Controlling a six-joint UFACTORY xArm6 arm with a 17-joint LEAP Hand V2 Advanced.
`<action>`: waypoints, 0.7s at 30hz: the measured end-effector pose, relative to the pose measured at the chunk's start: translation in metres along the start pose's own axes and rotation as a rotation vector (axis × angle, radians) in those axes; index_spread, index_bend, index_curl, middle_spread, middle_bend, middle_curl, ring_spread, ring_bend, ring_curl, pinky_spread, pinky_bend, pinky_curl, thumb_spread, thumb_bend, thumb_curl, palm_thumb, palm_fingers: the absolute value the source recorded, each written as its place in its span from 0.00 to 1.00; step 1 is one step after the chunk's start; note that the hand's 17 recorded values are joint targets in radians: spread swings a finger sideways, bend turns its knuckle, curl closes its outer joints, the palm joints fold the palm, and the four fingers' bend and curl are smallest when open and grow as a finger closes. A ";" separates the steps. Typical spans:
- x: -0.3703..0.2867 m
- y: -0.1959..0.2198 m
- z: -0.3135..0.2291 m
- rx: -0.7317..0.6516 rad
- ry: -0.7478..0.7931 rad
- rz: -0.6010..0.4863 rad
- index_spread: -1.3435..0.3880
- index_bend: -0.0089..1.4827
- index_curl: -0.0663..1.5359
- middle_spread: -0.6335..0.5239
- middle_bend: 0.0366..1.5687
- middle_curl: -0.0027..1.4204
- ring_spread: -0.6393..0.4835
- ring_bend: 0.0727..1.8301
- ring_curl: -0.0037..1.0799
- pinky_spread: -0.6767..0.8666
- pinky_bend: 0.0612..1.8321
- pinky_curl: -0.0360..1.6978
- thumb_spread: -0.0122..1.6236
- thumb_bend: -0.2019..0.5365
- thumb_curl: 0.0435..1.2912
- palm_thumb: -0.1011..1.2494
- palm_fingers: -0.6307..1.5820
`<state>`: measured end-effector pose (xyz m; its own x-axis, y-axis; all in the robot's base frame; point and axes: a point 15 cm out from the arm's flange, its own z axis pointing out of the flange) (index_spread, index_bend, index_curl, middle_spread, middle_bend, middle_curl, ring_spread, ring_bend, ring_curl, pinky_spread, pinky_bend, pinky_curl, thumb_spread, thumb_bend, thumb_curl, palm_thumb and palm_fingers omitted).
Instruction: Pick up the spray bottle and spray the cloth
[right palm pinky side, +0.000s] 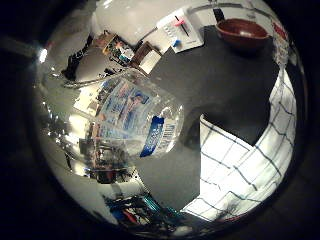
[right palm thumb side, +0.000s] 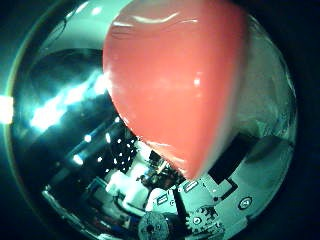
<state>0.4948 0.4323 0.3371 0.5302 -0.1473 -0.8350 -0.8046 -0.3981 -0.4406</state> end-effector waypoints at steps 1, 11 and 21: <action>0.001 0.000 0.002 0.000 0.003 0.000 0.63 0.75 0.60 0.39 0.82 0.62 0.36 0.73 0.78 0.30 0.56 0.86 0.82 0.26 0.36 0.76 0.78; 0.018 -0.002 0.020 -0.010 0.010 0.024 0.63 0.74 0.60 0.39 0.83 0.62 0.36 0.73 0.79 0.30 0.55 0.86 0.82 0.26 0.37 0.76 0.78; 0.023 0.004 0.021 -0.030 0.018 0.030 0.62 0.73 0.60 0.39 0.82 0.63 0.35 0.72 0.79 0.30 0.55 0.85 0.81 0.26 0.37 0.76 0.77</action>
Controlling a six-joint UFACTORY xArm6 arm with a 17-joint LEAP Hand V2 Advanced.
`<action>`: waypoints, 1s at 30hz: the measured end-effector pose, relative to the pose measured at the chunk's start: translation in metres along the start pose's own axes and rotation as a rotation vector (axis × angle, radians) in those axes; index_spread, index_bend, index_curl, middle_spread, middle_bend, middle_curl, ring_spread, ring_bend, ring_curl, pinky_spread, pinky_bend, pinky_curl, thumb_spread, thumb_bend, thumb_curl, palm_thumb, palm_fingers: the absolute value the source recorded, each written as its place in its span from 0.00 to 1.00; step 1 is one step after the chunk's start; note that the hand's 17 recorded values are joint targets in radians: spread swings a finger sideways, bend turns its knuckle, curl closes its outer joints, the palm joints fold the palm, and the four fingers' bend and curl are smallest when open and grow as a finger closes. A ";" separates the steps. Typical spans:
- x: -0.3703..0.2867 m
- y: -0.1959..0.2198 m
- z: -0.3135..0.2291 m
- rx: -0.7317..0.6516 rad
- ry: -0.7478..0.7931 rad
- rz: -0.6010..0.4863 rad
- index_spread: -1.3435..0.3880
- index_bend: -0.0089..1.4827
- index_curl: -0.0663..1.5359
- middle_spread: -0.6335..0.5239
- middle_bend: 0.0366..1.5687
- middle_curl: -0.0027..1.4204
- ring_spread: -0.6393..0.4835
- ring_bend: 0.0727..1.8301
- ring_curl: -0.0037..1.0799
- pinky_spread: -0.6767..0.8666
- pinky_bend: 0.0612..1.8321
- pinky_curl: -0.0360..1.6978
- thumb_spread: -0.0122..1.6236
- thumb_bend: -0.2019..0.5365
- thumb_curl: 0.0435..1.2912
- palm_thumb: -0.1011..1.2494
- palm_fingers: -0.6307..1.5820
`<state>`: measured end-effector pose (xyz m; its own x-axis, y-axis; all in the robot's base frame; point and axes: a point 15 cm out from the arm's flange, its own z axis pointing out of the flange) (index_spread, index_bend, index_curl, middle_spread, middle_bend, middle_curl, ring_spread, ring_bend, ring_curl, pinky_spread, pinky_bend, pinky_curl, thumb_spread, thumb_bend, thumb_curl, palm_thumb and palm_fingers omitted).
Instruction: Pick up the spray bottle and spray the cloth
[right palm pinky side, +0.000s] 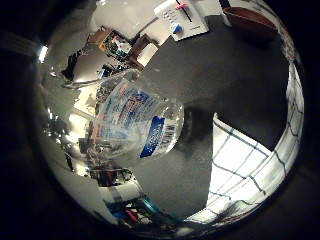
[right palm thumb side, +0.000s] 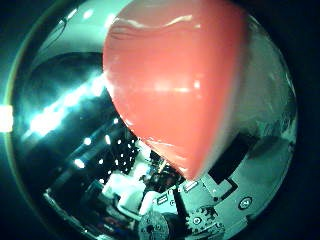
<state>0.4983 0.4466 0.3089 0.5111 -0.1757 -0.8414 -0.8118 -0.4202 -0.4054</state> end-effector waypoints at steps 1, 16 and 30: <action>0.001 0.002 0.000 -0.007 0.002 -0.001 0.62 0.72 0.60 0.39 0.81 0.63 0.35 0.72 0.78 0.30 0.55 0.84 0.81 0.26 0.37 0.76 0.77; 0.006 0.014 0.001 -0.056 0.023 0.004 0.61 0.61 0.60 0.37 0.72 0.62 0.37 0.69 0.68 0.26 0.54 0.69 0.78 0.25 0.37 0.73 0.78; 0.014 0.026 -0.006 -0.104 0.049 0.005 0.59 0.31 0.59 0.40 0.60 0.55 0.41 0.64 0.57 0.16 0.44 0.54 0.68 0.24 0.38 0.63 0.66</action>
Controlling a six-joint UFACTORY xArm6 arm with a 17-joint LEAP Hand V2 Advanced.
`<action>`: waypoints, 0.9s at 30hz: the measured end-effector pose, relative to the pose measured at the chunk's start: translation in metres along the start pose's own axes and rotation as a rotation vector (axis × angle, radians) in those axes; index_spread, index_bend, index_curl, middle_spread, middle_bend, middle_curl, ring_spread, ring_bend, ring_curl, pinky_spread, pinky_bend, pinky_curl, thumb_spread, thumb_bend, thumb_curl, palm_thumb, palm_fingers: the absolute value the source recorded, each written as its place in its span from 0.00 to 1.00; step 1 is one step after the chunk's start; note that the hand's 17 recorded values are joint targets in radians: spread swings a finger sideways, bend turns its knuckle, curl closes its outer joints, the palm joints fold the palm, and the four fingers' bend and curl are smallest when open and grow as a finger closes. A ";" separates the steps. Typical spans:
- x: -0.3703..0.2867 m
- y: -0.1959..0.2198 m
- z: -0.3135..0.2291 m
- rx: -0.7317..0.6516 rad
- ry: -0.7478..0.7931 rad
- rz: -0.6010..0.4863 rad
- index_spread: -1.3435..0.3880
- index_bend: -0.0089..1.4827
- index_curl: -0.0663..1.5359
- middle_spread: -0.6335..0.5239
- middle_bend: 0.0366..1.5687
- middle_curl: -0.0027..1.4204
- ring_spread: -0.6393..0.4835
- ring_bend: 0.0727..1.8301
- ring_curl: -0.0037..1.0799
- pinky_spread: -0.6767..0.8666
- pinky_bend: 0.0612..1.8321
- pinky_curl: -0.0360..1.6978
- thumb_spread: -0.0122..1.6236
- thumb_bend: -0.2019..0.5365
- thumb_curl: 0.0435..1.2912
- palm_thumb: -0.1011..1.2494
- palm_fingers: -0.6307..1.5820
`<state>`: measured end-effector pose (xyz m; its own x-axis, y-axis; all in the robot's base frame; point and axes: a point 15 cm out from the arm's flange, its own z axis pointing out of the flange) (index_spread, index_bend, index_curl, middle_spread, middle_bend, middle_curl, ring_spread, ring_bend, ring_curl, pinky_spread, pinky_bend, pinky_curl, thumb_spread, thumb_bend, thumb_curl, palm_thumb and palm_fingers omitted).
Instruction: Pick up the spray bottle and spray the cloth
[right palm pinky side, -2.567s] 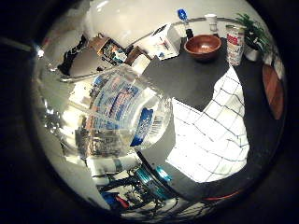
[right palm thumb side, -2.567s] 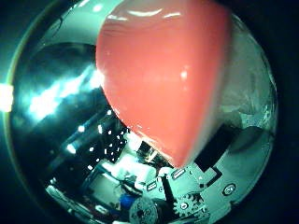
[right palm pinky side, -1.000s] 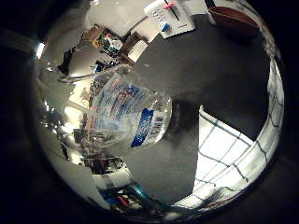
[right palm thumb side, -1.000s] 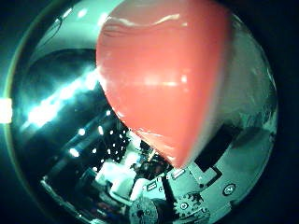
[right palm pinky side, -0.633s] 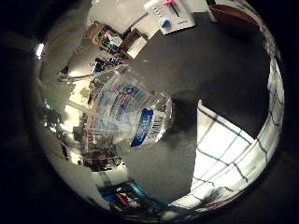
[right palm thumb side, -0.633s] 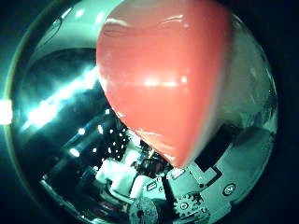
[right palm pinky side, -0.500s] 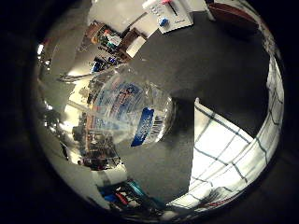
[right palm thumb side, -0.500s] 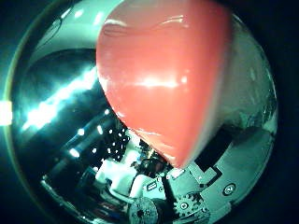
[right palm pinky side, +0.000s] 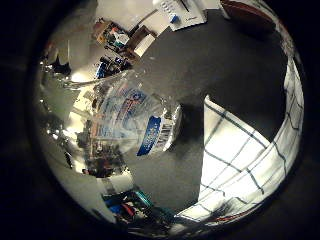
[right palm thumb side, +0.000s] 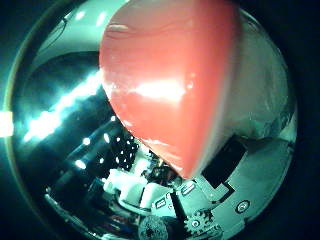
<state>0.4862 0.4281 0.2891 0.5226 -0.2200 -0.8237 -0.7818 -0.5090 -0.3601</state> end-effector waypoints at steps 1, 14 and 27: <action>0.000 0.001 0.000 -0.002 0.000 0.000 0.59 0.29 0.59 0.40 0.60 0.55 0.42 0.63 0.56 0.16 0.42 0.53 0.68 0.24 0.38 0.63 0.63; 0.011 0.025 -0.008 -0.110 0.083 -0.004 0.54 0.14 0.35 0.60 0.17 0.30 0.72 0.21 0.26 0.73 0.24 0.38 0.73 0.24 0.30 0.54 0.27; -0.002 0.016 -0.028 -0.081 0.134 0.004 0.60 0.11 0.23 0.74 0.09 0.22 0.80 0.13 0.23 0.75 0.19 0.26 0.71 0.24 0.23 0.48 0.28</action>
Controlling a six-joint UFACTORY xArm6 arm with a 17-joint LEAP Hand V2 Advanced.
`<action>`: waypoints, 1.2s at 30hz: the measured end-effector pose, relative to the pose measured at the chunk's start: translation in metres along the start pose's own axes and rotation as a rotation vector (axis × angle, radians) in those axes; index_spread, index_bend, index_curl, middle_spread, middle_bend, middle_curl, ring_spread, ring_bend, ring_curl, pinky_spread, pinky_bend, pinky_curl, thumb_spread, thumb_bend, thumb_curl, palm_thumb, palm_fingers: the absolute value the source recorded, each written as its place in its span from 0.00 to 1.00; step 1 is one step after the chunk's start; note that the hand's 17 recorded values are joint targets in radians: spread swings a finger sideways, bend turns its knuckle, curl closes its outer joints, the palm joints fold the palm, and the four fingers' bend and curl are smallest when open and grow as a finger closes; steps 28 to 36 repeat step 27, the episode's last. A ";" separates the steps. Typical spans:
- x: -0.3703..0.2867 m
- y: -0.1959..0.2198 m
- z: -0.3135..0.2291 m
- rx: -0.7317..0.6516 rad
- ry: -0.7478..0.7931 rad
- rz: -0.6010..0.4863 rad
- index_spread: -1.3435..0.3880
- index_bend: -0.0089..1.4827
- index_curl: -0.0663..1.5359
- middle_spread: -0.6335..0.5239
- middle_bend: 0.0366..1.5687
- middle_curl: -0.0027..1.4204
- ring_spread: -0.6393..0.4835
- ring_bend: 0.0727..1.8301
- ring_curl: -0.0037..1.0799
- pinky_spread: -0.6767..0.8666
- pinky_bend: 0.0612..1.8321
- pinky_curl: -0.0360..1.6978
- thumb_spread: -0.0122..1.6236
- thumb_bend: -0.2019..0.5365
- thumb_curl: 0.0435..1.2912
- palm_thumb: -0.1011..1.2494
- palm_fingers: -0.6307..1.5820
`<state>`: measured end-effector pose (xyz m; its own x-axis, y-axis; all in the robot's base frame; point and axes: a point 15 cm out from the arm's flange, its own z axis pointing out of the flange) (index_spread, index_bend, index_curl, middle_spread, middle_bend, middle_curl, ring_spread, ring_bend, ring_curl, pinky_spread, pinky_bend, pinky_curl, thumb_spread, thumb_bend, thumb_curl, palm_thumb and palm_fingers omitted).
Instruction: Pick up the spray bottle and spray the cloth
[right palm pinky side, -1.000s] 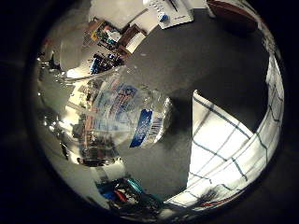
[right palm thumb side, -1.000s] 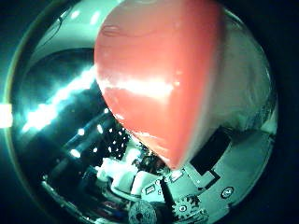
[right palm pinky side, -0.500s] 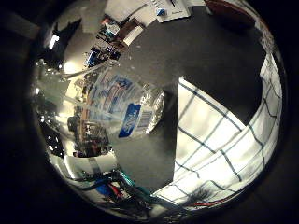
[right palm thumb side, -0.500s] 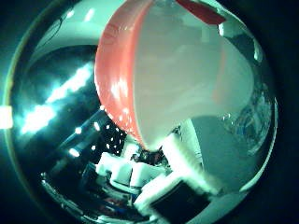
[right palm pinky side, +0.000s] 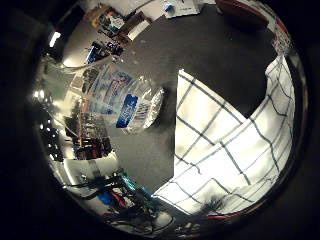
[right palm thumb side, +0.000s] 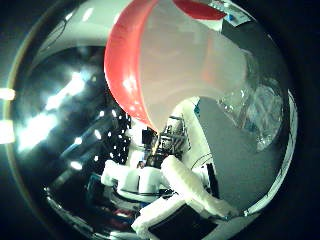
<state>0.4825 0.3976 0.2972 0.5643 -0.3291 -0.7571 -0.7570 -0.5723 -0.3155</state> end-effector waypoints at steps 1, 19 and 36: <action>-0.002 -0.002 -0.004 0.007 0.010 -0.007 0.61 0.11 0.23 0.74 0.09 0.22 0.80 0.13 0.23 0.75 0.19 0.25 0.70 0.24 0.23 0.48 0.28; -0.024 0.019 -0.089 0.119 0.059 0.013 0.61 0.12 0.23 0.75 0.10 0.20 0.81 0.09 0.23 0.73 0.17 0.21 0.70 0.24 0.21 0.45 0.29; -0.040 0.055 -0.111 0.141 0.079 0.034 0.61 0.14 0.24 0.75 0.09 0.20 0.81 0.07 0.22 0.73 0.15 0.20 0.70 0.25 0.21 0.45 0.30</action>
